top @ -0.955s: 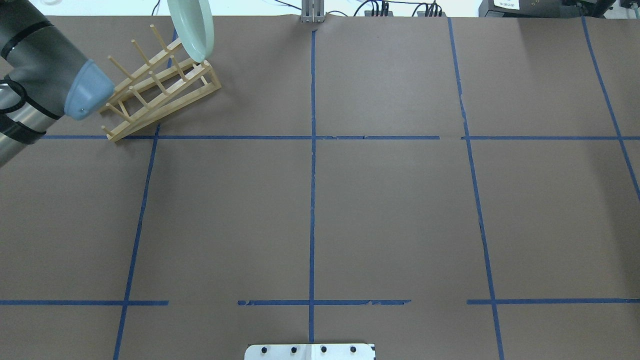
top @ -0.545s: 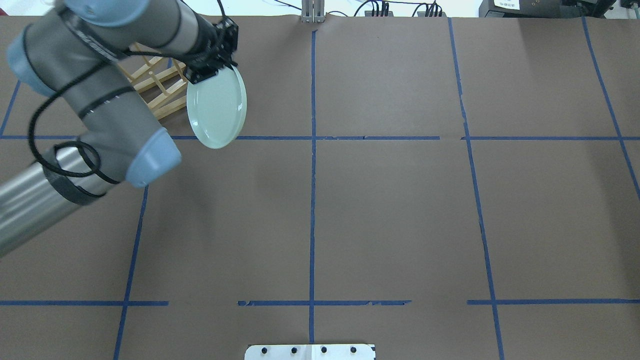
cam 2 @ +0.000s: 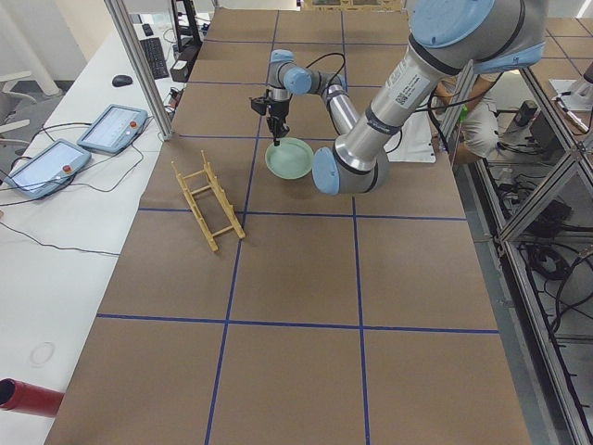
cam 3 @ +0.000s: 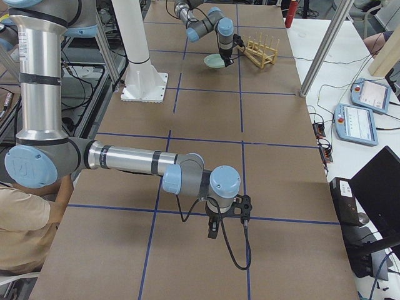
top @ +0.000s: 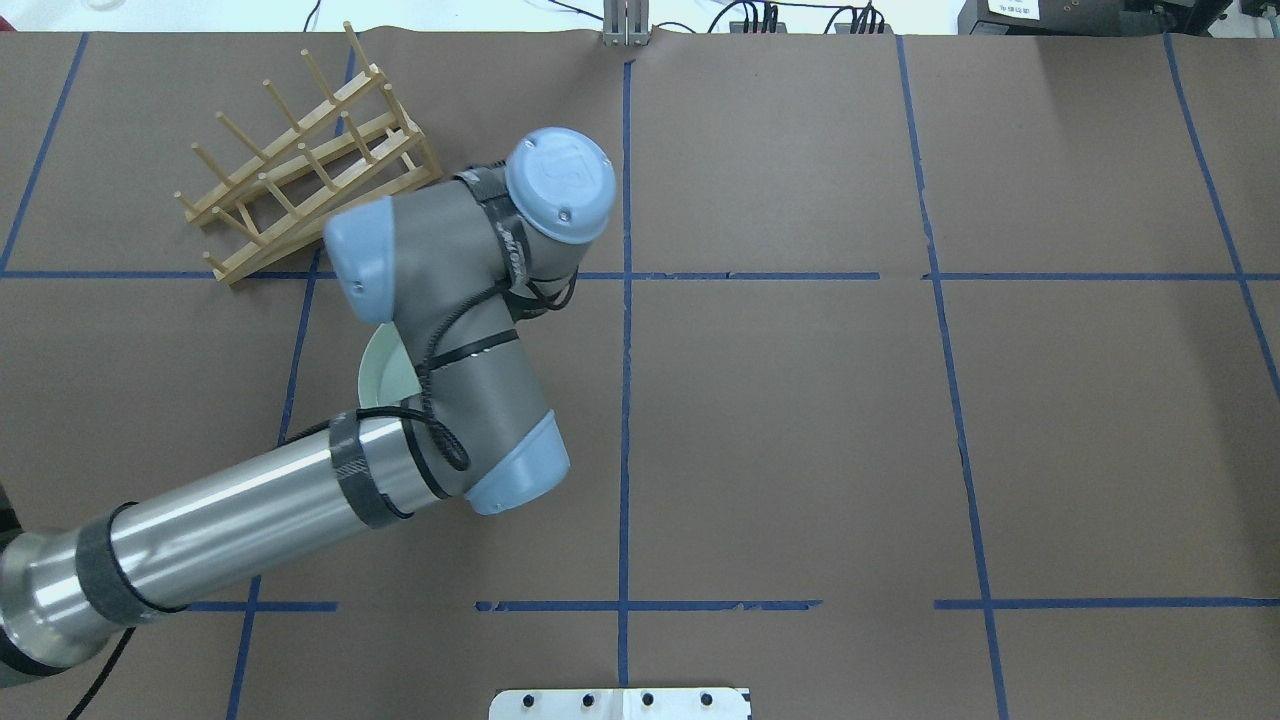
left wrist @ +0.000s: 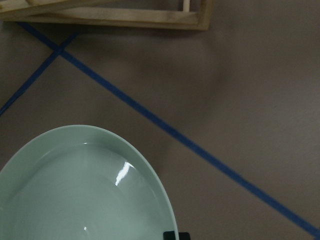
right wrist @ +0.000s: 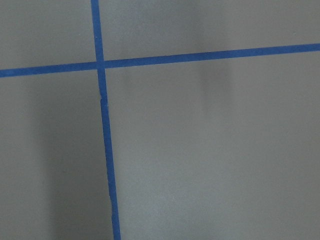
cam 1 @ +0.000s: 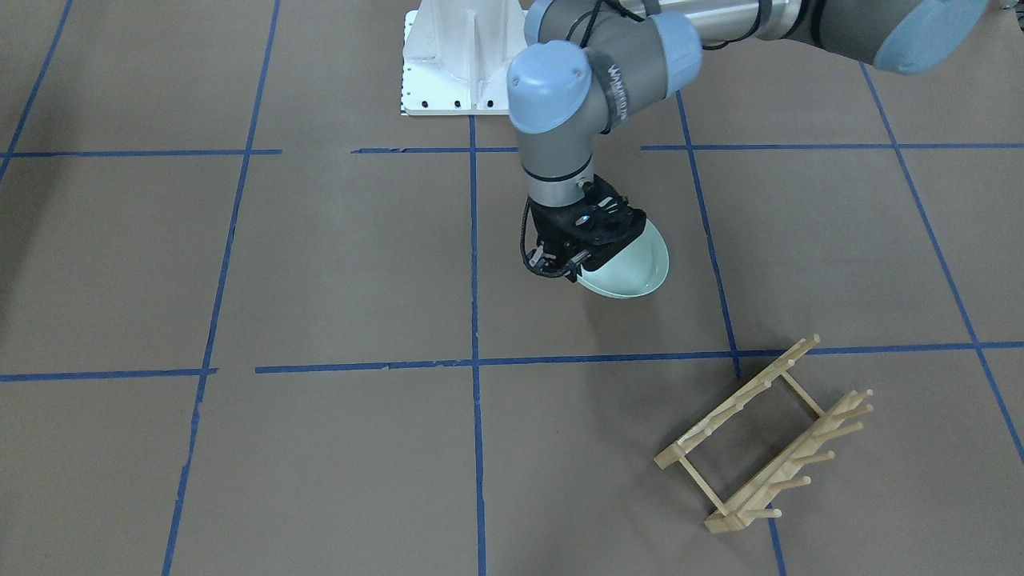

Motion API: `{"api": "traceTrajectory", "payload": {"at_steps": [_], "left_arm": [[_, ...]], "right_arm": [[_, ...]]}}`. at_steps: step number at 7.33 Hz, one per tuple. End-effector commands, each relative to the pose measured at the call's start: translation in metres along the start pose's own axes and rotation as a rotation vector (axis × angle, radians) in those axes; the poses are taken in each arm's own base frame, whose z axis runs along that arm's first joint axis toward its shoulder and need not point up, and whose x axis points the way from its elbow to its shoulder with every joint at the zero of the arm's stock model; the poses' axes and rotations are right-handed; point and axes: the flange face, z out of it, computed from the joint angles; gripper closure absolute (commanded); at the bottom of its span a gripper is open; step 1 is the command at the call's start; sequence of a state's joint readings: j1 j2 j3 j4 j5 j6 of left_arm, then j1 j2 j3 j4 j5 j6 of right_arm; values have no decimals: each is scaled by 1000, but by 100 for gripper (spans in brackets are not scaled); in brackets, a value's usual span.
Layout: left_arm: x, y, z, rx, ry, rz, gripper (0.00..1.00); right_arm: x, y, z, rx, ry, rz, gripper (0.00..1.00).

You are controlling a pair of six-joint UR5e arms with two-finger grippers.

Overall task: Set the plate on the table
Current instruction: 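Carry the plate toward the robot and lower it flat onto the table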

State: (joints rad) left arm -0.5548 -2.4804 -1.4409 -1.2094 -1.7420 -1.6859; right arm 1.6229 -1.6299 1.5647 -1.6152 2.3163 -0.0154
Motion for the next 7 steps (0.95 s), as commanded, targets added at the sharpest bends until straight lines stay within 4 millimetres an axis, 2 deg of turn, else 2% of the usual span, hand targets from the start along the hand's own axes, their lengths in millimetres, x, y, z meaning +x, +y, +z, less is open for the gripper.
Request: {"api": "traceTrajectory", "payload": {"at_steps": [1,2,3,4,5,6,7], "left_arm": [[14,34,29,-1,-95,51,100],[18,47,27,0,-93,74,100],[15,69,37,-9,-106,101,100],[15,73,37,-13,-105,106,100],[12,77,47,-9,-111,114,97],[12,79,46,-7,-104,125,48],[12,78,41,-7,-94,179,34]], "right_arm": [[0,0,0,-1,0,1,0],[0,0,0,1,0,-1,0],[0,0,0,-1,0,1,0],[0,0,0,-1,0,1,0],[0,0,0,-1,0,1,0],[0,0,0,-1,0,1,0],[0,0,0,-1,0,1,0]]}}
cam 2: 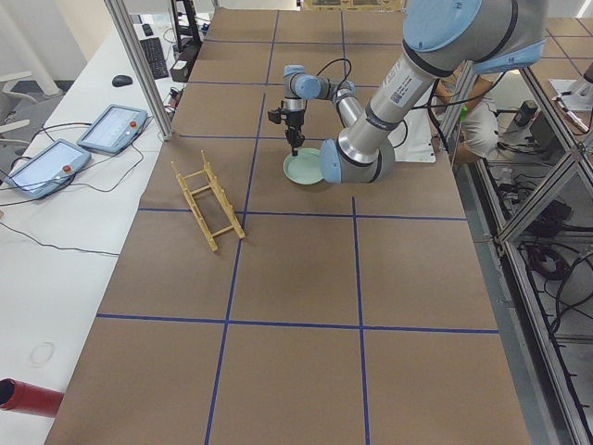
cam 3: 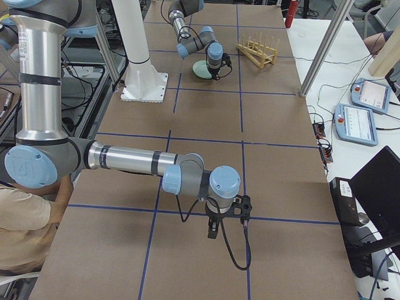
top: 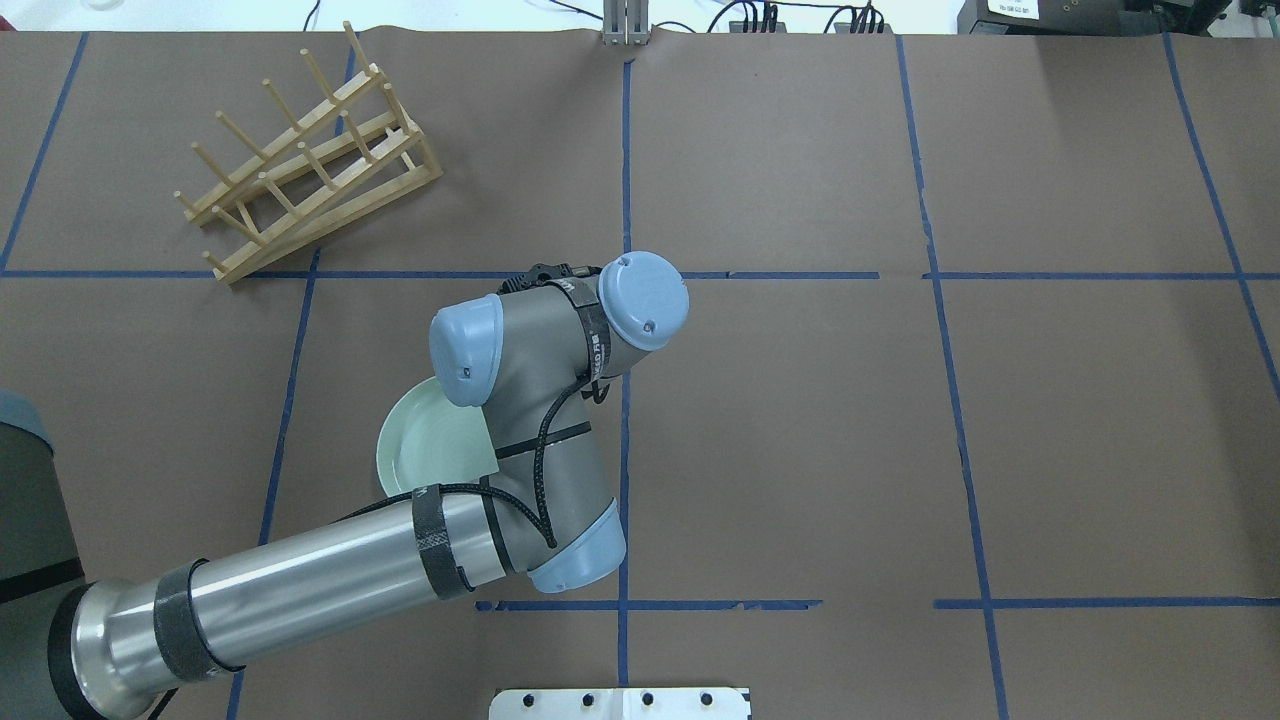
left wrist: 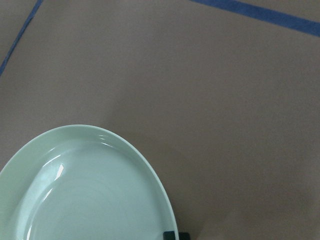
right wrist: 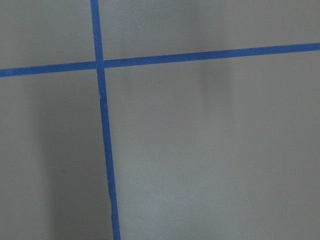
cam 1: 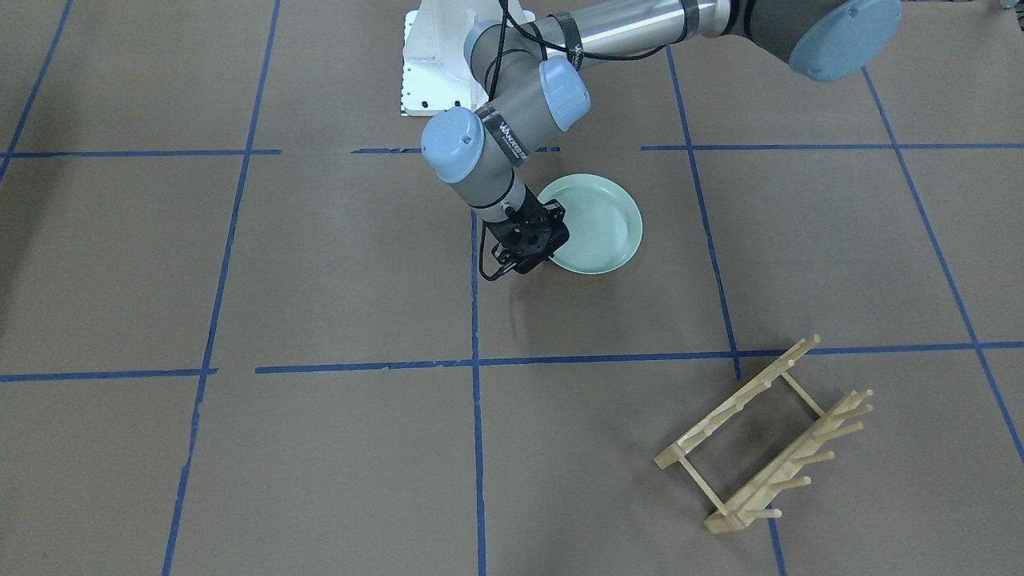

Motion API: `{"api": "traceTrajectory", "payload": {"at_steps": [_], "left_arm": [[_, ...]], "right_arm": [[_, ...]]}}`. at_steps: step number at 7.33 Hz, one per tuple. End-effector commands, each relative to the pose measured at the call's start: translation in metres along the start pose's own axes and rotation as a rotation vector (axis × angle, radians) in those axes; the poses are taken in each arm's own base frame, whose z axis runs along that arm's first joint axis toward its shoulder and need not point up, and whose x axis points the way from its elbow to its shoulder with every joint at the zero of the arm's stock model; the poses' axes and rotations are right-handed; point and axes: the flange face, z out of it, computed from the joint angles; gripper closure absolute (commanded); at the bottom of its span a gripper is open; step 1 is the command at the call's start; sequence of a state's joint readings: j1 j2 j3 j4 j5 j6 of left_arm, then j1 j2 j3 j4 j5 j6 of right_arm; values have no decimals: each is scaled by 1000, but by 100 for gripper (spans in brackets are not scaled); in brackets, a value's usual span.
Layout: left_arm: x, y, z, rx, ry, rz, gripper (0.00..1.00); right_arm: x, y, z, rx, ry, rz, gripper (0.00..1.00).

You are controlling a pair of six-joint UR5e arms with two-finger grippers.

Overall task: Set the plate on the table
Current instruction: 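Carry the plate toward the robot and lower it flat onto the table, then open the left gripper and withdraw it from the plate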

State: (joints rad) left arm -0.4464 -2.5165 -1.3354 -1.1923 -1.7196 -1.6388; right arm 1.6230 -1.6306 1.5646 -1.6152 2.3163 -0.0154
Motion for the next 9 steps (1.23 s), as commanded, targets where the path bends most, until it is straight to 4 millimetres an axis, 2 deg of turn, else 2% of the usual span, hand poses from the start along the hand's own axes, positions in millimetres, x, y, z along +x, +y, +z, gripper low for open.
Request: {"api": "traceTrajectory", "payload": {"at_steps": [1,2,3,4,5,6,7,8,9], "left_arm": [[-4,-7,-20,9,39,51,0],[-14,-49,-50,30,93,49,0],[-39,-120,-93,76,158,86,0],[-86,-194,-126,140,213,114,0],[-150,-266,-135,162,248,158,0],[-218,-330,-137,155,261,255,0],[-278,-389,-147,204,264,280,0],[-357,-438,-130,194,285,355,0],[-446,-474,-101,165,311,430,0]], "right_arm": [[0,0,0,0,0,0,0],[-1,-1,-1,1,0,-1,0],[0,0,0,0,0,0,0],[0,0,0,0,0,0,0],[-1,-1,-1,1,0,-1,0],[-1,-1,-1,1,0,-1,0],[-1,-1,-1,1,0,-1,0],[-1,-1,-1,1,0,-1,0],[-1,-1,-1,1,0,-1,0]]}}
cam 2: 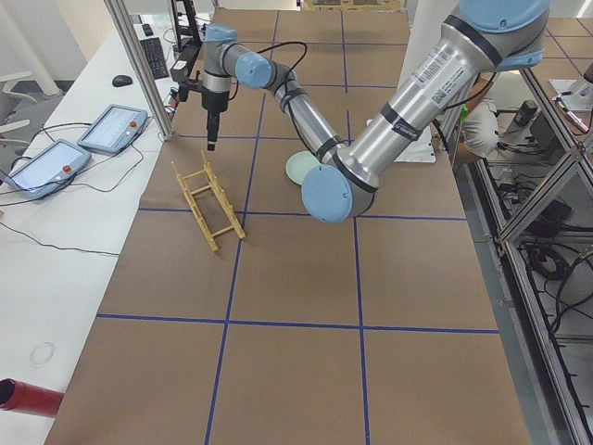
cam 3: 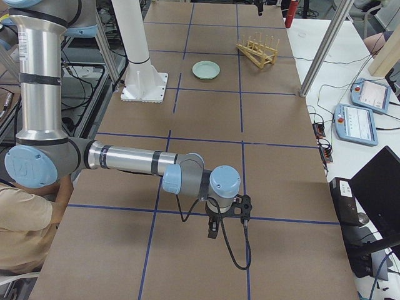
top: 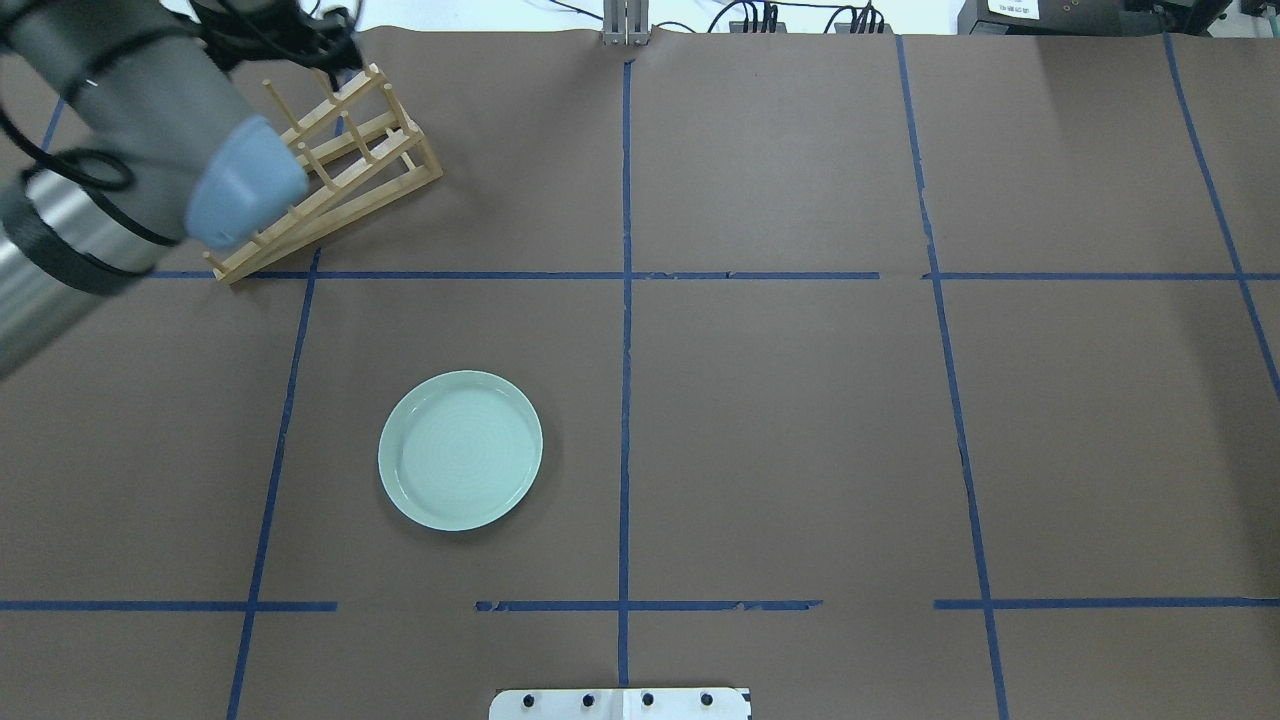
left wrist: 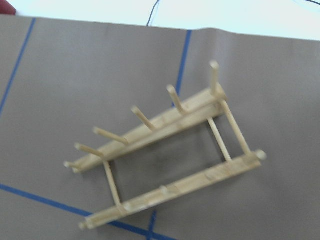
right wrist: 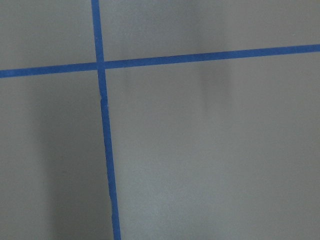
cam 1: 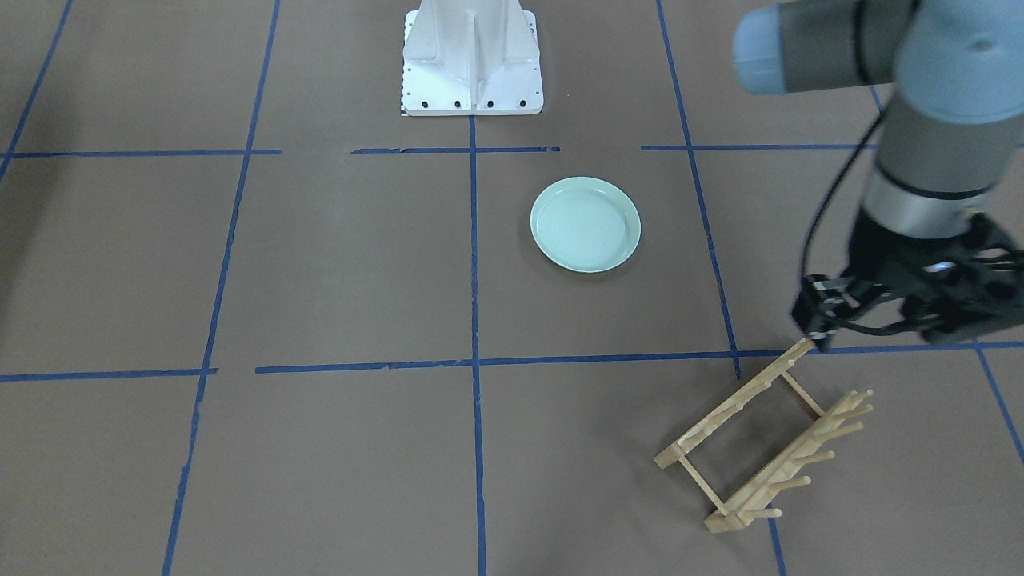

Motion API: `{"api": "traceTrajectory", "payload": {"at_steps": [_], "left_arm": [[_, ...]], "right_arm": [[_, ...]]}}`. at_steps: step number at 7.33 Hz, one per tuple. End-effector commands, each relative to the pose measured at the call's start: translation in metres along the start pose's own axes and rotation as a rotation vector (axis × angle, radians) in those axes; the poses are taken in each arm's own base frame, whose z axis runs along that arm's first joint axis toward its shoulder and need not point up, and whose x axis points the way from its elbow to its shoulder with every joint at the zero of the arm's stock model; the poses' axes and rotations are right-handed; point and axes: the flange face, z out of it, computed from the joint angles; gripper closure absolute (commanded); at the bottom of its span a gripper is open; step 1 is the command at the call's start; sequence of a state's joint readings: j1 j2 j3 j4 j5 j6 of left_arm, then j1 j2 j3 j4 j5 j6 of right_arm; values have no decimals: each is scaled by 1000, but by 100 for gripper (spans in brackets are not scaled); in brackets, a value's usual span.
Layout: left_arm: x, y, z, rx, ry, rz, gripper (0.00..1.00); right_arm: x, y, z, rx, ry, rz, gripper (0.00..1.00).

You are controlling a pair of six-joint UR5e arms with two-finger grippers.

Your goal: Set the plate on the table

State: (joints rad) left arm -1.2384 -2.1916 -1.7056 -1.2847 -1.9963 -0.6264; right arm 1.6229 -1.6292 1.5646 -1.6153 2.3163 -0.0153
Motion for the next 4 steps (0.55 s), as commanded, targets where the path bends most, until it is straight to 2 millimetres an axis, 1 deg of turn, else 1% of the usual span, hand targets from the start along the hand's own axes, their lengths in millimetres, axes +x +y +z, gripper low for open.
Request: {"api": "traceTrajectory", "payload": {"at_steps": [1,2,3,4], "left_arm": [[-215,9,3,-42,66,138,0],[-306,35,9,-65,100,187,0],[-375,80,25,-102,147,139,0],[-452,121,20,-86,169,78,0]], "right_arm": [[0,1,1,-1,0,1,0],[0,1,1,-1,0,1,0],[0,0,0,0,0,0,0],[0,1,1,-1,0,1,0]]}}
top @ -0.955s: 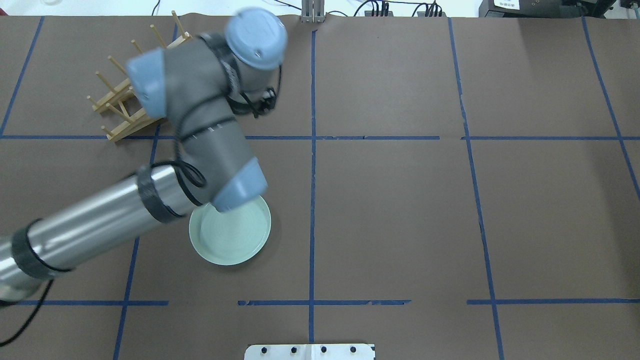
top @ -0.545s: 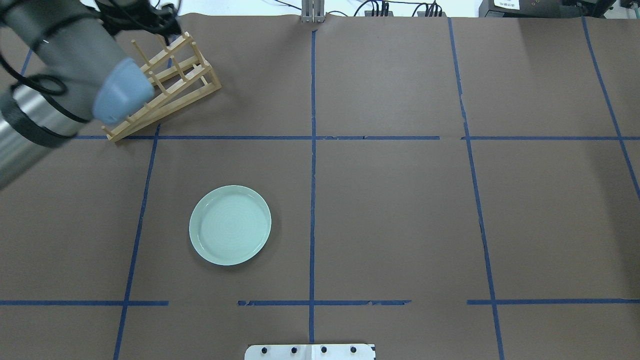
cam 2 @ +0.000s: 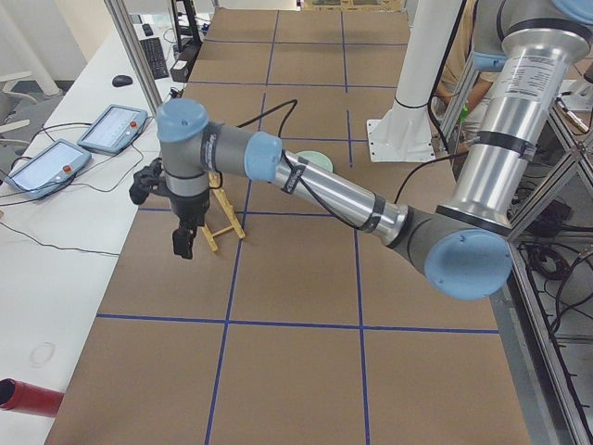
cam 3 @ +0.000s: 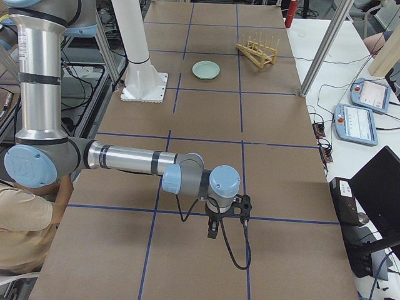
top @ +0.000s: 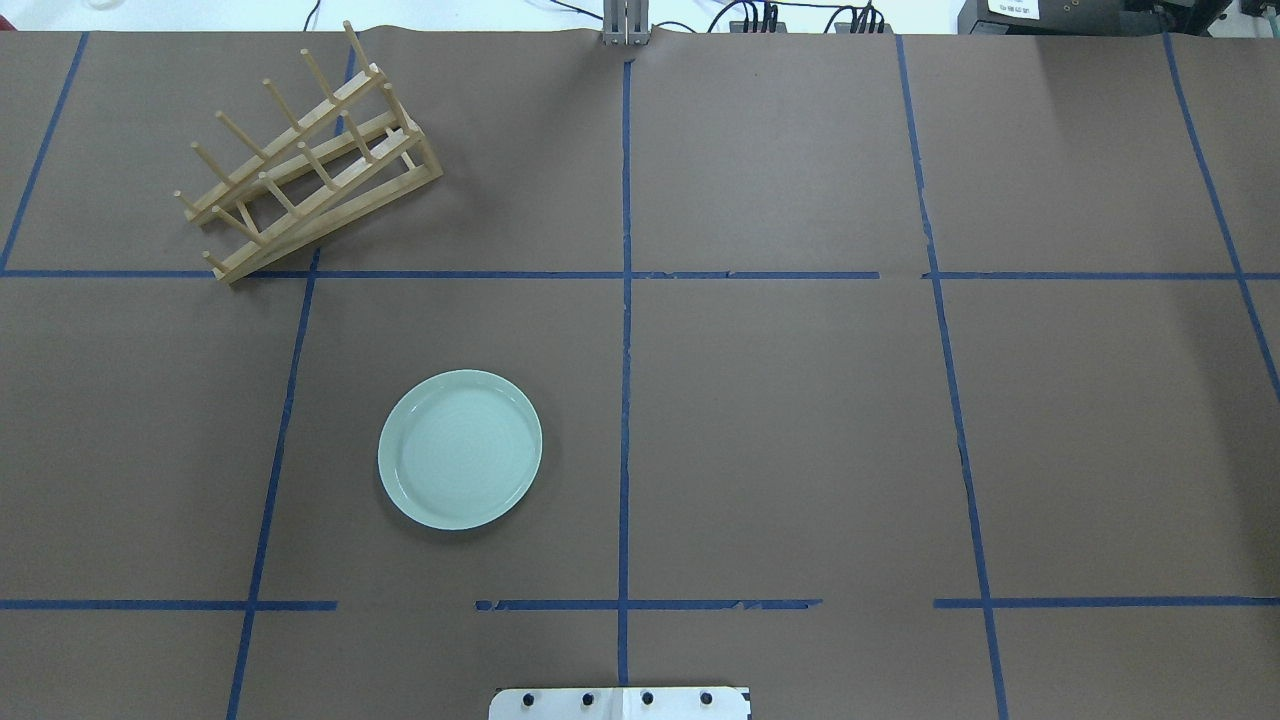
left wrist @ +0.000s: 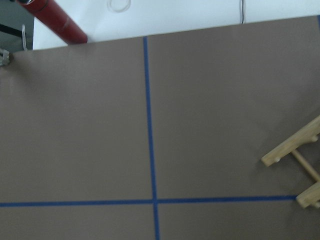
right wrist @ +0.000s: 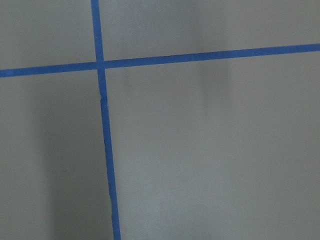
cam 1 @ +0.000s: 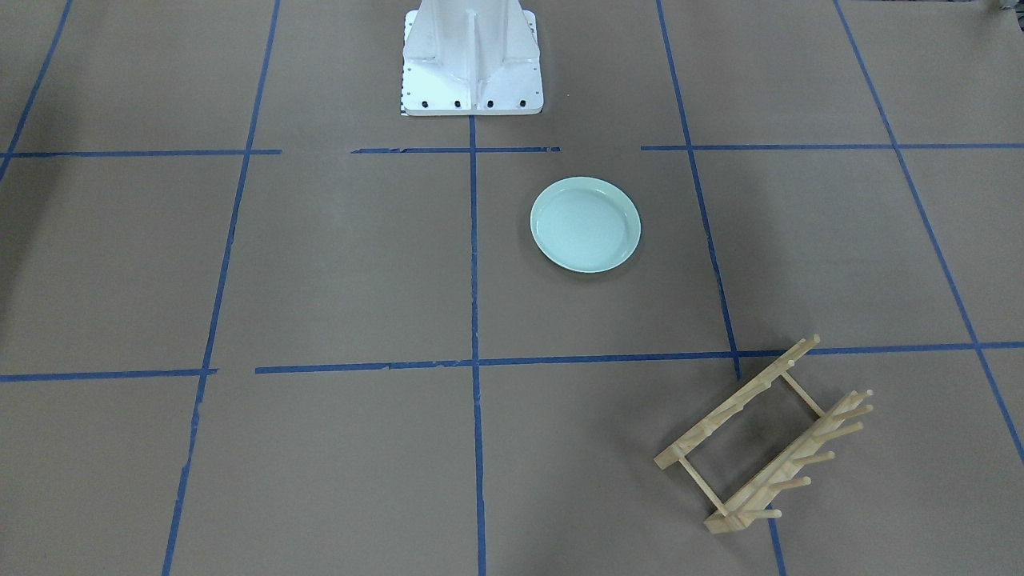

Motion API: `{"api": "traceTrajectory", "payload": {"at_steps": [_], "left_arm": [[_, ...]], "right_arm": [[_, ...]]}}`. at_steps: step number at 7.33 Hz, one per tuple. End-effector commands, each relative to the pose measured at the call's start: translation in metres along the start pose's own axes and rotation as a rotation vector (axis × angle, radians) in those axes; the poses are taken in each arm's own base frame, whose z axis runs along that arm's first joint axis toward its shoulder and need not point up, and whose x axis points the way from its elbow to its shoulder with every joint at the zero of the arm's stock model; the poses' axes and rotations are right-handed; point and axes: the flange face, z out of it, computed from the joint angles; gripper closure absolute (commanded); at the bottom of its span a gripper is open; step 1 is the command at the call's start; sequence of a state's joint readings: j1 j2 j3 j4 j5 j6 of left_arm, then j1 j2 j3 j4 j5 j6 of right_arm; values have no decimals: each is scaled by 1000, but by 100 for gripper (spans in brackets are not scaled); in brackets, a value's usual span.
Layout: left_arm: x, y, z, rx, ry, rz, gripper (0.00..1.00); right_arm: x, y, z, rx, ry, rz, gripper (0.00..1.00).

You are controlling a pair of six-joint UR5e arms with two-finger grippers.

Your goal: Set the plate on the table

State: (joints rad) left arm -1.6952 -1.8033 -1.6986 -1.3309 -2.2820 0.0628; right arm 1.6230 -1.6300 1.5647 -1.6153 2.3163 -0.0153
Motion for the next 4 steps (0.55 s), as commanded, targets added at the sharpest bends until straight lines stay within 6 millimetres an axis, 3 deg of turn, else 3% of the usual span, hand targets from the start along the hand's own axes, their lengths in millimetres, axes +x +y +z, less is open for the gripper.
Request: {"api": "traceTrajectory", "payload": {"at_steps": [1,3,4], "left_arm": [[-92,82,4,-10,59,-52,0],[-94,83,15,-28,104,-76,0],[-102,100,31,-44,108,-85,0]], "right_arm": [[0,0,0,1,0,-1,0],[0,0,0,1,0,-1,0],[0,0,0,1,0,-1,0]]}}
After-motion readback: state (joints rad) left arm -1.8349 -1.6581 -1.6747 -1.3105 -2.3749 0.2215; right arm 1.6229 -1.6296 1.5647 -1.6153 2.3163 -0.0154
